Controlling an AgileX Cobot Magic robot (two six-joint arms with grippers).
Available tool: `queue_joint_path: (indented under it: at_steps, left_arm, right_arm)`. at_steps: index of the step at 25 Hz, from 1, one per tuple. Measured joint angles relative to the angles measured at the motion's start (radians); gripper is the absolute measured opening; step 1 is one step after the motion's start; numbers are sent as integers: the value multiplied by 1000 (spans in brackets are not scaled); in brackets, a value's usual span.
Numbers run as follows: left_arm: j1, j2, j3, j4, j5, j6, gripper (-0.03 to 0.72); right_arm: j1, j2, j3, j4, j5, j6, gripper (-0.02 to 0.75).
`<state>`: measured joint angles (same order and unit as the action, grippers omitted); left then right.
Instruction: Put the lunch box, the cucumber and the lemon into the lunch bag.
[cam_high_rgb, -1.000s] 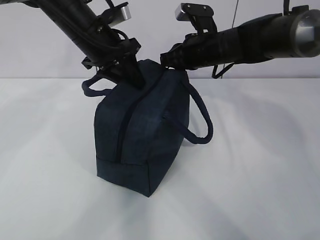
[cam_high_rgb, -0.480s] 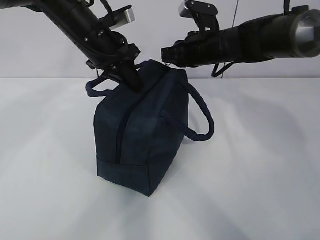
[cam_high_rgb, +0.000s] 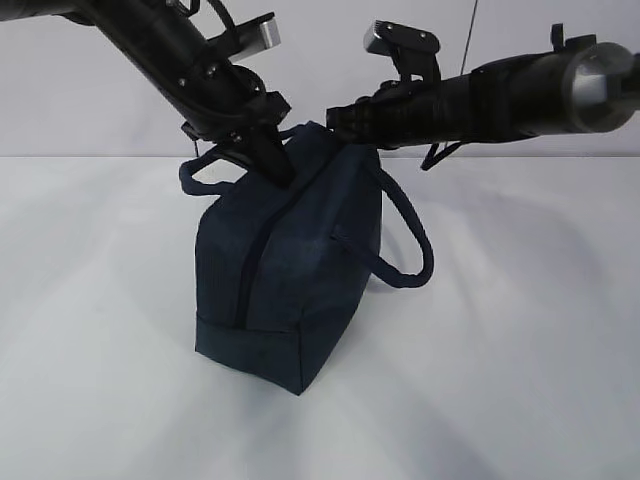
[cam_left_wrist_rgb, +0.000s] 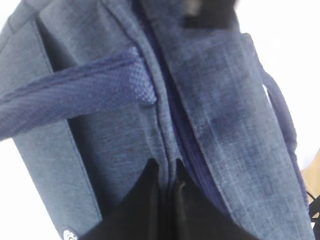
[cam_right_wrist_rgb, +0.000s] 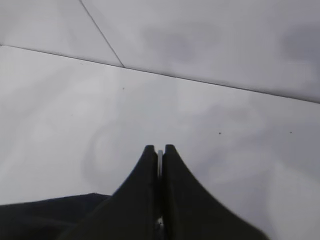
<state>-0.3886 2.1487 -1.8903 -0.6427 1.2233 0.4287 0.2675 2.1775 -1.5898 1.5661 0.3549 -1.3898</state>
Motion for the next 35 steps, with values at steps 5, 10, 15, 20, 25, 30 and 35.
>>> queue_joint_path:
  at_steps: [5,10,15,20,25,30,35]
  left_arm:
    - [-6,0,0,7,0,0,-1]
    - [-7,0,0,9,0,0,-1]
    - [-16,0,0,9,-2,0,-1]
    - [-20,-2,0,9,-6,0,-1]
    - [-22,-19,0,18,-8,0,-1]
    - [-24,-24,0,20,-6,0,-1]
    - [-24,-27,0,20,-6,0,-1]
  right_arm:
    - [-2,18,-2,21,-10,3,-13]
    - [-20,25,-2,65,-17,3,-13]
    - [-47,29,-2,112,0,54,-13]
    - [-58,57,-2,121,34,127,-13]
    - [-60,83,-2,145,59,151,-13]
    - [-62,99,-2,148,74,167,-13]
    - [-62,100,-2,148,60,168,-13]
